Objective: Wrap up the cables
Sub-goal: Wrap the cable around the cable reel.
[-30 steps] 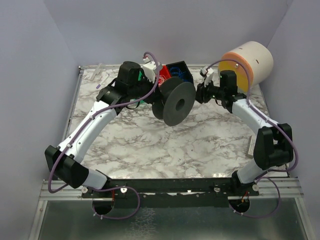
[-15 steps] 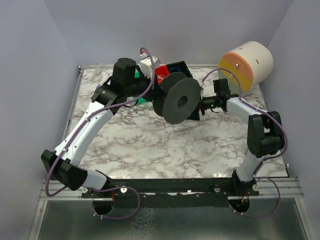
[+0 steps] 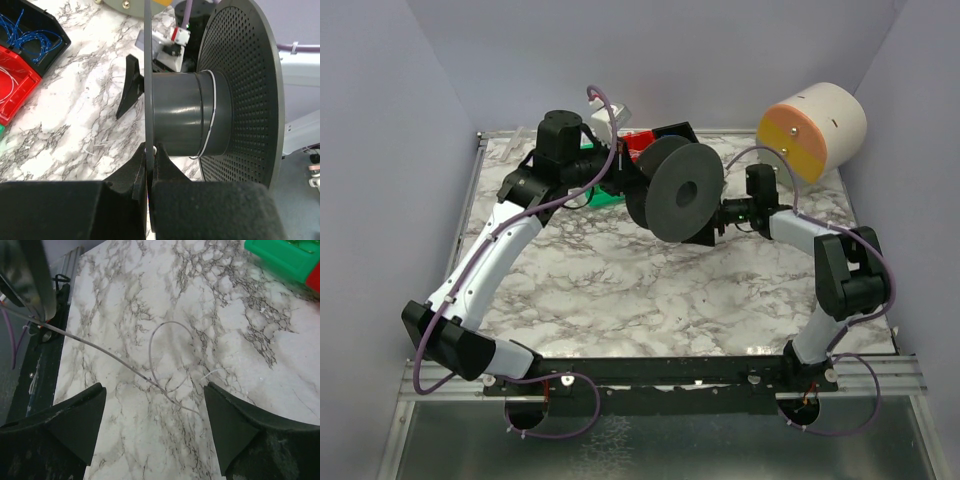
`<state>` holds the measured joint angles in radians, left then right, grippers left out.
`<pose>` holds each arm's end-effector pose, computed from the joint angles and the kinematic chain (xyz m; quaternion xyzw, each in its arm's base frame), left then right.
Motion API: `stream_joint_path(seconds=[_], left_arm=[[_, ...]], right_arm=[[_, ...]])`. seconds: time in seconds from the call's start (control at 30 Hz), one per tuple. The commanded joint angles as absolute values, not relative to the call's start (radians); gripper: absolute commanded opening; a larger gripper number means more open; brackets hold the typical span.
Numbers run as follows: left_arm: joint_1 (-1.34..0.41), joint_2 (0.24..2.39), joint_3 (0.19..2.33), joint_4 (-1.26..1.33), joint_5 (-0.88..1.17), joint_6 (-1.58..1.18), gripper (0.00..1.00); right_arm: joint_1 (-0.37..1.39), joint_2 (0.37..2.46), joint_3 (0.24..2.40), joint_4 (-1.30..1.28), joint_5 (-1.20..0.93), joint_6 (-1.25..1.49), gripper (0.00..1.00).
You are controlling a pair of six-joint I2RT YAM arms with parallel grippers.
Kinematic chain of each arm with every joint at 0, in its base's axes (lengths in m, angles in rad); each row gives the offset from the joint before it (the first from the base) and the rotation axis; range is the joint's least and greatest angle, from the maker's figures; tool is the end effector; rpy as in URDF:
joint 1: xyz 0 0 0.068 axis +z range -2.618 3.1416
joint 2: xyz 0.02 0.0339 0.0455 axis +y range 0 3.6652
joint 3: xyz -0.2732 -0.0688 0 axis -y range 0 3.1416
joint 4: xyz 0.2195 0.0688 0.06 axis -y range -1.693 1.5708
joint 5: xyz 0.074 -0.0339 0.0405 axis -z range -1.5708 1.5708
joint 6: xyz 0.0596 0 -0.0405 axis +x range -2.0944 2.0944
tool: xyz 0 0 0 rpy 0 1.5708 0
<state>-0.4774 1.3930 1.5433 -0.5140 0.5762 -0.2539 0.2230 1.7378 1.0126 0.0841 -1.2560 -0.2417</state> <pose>0.2476 -0.1647 0.4305 0.2483 0.7665 -0.4130 0.4246 0.3225 0.1313 0.2269 -0.4229 0.6433 0.5218 0.3676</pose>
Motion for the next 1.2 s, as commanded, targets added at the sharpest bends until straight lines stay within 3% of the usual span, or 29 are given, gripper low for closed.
stream_joint_path(seconds=[0.0, 0.33, 0.67, 0.93, 1.17], left_arm=[[-0.468, 1.387, 1.584, -0.410, 0.652, -0.324, 0.00], [-0.462, 1.400, 1.577, -0.394, 0.658, -0.337, 0.00], [-0.443, 1.400, 1.573, -0.357, 0.702, -0.387, 0.00], [-0.428, 1.399, 1.547, -0.317, 0.725, -0.423, 0.00], [-0.422, 1.396, 1.521, -0.296, 0.724, -0.433, 0.00]], right_arm=[[0.235, 1.680, 0.917, 0.459, -1.291, -0.041, 0.85], [0.235, 1.737, 0.854, 0.981, -1.270, 0.350, 0.86], [0.239, 1.744, 0.806, 1.059, -1.035, 0.333, 0.85], [0.257, 1.795, 0.764, 1.290, -0.928, 0.416, 0.85], [0.261, 1.863, 0.764, 1.482, -0.943, 0.567, 0.69]])
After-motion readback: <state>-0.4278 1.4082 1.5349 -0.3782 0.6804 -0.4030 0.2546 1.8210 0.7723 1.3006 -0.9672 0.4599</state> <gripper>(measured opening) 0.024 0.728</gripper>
